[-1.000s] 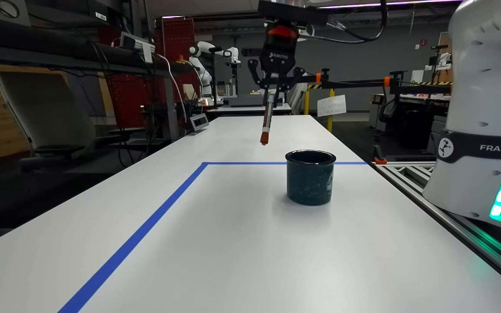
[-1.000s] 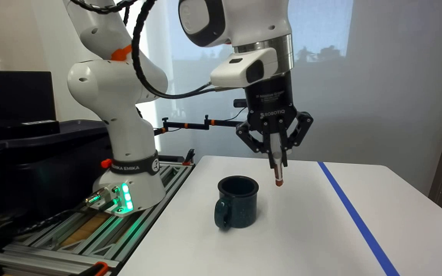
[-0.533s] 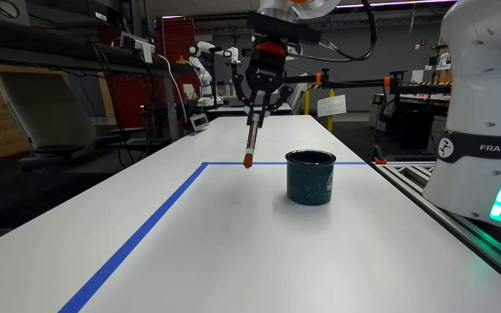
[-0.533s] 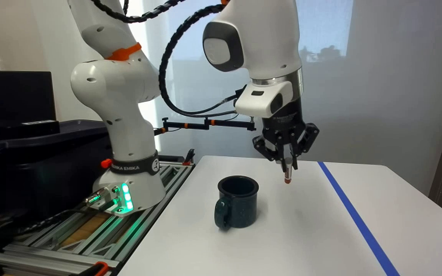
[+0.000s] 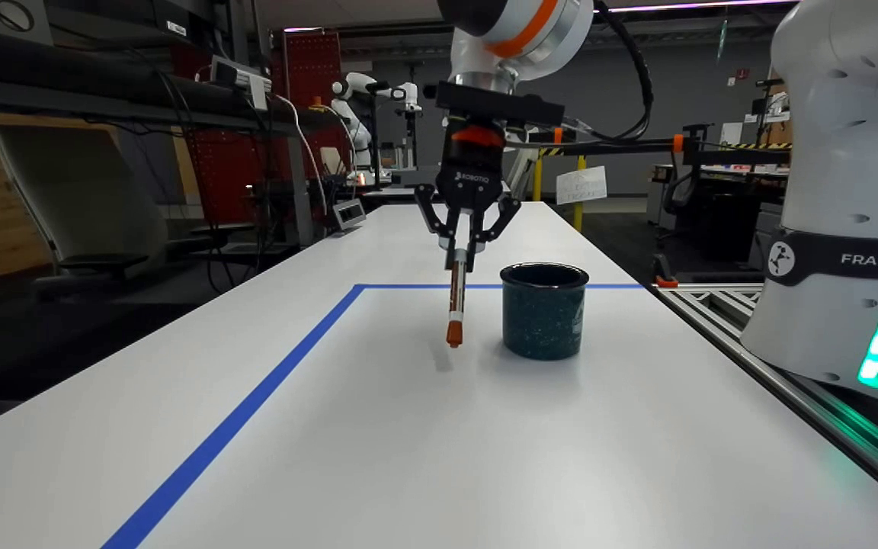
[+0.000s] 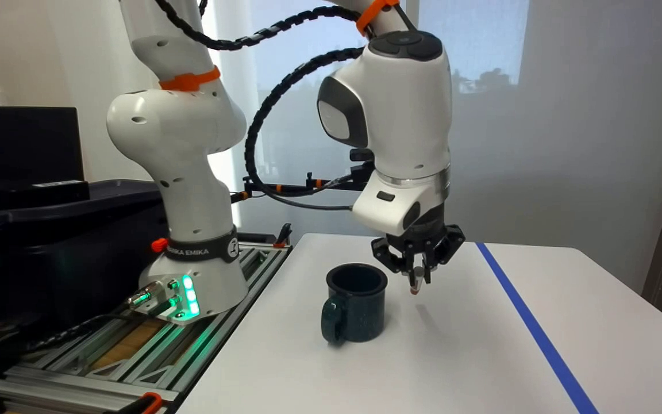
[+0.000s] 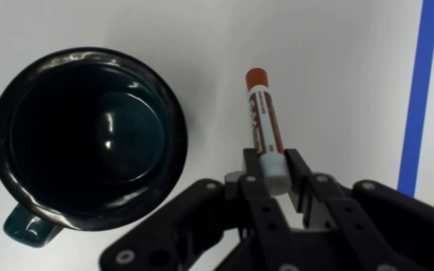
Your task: Take the marker out of the cup
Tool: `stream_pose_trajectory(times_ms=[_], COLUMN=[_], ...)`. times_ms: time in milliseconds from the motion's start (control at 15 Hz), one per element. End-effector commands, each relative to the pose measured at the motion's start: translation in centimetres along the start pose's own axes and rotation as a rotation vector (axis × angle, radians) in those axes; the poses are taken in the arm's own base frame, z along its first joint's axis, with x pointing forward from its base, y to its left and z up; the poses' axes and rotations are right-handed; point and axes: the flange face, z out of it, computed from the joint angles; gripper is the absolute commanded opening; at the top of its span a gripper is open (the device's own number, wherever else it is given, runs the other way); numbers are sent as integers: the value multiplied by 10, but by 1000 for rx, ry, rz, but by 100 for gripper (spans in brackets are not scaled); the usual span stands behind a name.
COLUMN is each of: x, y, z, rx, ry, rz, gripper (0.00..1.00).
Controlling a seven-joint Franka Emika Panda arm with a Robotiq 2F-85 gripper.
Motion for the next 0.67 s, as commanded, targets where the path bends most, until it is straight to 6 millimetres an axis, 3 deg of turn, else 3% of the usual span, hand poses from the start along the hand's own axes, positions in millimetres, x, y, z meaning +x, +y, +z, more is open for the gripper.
stream_pose_trajectory(times_ms=[0, 600], x=[22, 58], y=[1, 2], z=[18, 38], rx=[-20, -111], ry=[-8, 136], rz=[28, 34], gripper=[5, 5])
